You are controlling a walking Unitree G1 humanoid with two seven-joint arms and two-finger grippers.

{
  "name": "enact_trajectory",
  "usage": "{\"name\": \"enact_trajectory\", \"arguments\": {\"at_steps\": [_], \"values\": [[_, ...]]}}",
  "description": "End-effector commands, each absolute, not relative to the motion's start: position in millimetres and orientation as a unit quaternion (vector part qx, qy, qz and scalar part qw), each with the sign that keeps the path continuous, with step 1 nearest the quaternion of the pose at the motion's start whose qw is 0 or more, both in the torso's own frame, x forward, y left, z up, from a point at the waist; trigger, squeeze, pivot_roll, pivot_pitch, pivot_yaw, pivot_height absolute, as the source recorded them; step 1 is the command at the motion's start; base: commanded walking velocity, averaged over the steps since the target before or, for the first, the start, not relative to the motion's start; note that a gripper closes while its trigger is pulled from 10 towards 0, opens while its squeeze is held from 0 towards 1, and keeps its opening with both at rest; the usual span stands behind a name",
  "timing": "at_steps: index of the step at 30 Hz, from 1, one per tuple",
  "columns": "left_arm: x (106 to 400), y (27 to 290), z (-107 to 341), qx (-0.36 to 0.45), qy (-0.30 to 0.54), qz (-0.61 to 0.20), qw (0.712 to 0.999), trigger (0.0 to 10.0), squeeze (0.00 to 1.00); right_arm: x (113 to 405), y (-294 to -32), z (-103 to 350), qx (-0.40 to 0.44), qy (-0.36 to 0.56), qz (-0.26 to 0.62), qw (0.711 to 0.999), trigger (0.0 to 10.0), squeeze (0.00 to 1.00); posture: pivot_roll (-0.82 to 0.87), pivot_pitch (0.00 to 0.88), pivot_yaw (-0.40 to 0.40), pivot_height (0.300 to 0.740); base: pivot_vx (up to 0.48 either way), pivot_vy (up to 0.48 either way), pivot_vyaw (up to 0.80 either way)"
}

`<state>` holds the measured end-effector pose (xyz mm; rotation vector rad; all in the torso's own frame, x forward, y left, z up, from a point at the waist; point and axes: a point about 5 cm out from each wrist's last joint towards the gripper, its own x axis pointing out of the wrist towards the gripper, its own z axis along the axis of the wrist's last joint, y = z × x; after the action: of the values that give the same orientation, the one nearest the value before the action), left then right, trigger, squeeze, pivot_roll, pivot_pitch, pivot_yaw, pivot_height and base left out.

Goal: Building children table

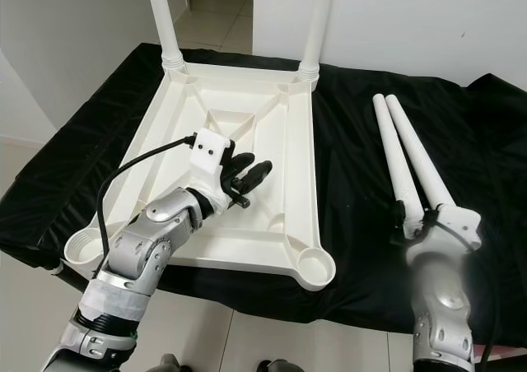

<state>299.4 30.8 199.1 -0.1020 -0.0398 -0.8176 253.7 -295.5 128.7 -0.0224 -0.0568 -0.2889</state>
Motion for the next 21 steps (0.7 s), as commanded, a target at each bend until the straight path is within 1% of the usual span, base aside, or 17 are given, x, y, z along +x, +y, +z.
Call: {"name": "enact_trajectory", "arguments": {"at_steps": [1, 4, 7, 12, 21], "values": [[297.7, 30.9, 196.0, -0.042, -0.011, -0.4, 0.915, 10.0, 0.0, 253.7, -293.6, 121.5, -0.002, -0.01, -0.128, 0.992, 10.0, 0.0, -0.03, 0.117, -0.016, 0.74, 0.0, 0.0, 0.0], [298.5, 31.4, 195.5, -0.041, -0.01, -0.4, 0.916, 10.0, 0.0, 254.6, -292.4, 121.0, 0.001, -0.01, -0.118, 0.993, 10.0, 0.0, -0.03, 0.117, -0.016, 0.74, 0.0, 0.0, 0.0], [302.9, 31.7, 198.4, -0.034, -0.015, -0.396, 0.918, 10.0, 0.0, 257.5, -288.5, 118.1, 0.001, 0.001, -0.095, 0.995, 10.0, 0.0, -0.03, 0.13, -0.035, 0.74, 0.0, 0.0, 0.0], [310.4, 35.3, 204.0, -0.035, -0.028, -0.368, 0.929, 10.0, 0.0, 261.1, -279.1, 108.3, 0.01, 0.019, -0.066, 0.998, 10.0, 0.0, -0.02, 0.124, -0.041, 0.74, 0.0, 0.0, 0.0], [310.3, 35.3, 209.1, -0.032, -0.038, -0.36, 0.932, 10.0, 0.0, 259.0, -270.8, 101.9, 0.016, 0.02, -0.063, 0.998, 10.0, 0.0, -0.02, 0.132, -0.045, 0.74, 0.0, 0.0, 0.0]]}}
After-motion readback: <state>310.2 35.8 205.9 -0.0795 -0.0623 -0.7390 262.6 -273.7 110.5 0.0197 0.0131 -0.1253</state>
